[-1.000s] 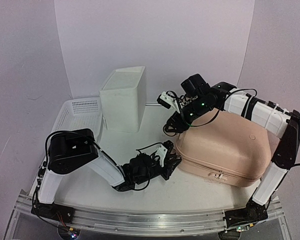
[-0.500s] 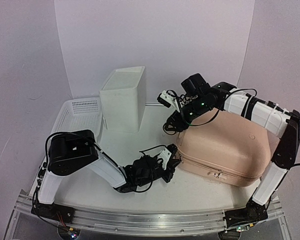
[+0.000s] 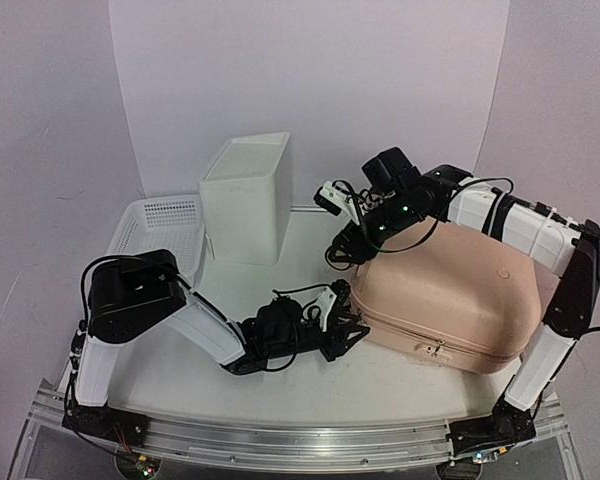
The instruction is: Open, take out, and arrange the luggage
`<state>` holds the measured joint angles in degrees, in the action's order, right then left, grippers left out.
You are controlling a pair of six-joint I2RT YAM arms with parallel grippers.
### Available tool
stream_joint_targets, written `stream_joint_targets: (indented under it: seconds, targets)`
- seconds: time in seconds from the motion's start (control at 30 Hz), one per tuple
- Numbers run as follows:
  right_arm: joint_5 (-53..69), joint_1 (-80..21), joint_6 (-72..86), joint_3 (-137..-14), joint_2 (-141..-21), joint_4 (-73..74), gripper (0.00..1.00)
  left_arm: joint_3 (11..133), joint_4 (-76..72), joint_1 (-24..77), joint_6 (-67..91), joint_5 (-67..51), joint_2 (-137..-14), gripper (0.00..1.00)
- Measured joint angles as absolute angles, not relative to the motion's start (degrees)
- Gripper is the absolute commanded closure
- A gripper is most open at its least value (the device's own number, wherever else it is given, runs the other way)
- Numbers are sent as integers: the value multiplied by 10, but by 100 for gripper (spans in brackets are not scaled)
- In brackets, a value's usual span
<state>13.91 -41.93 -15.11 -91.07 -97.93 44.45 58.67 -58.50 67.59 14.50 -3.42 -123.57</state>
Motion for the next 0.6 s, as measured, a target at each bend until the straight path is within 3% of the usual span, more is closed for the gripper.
stream_joint_targets:
  seconds: [0.33,0.6]
  targets:
    - [136,-419,-151,-911,-979,442,100,603,-533,684,174,6,-1225,58]
    - [122,-417,-151,-911,-979,431,100,643,-455,709,168,123,-1223,70]
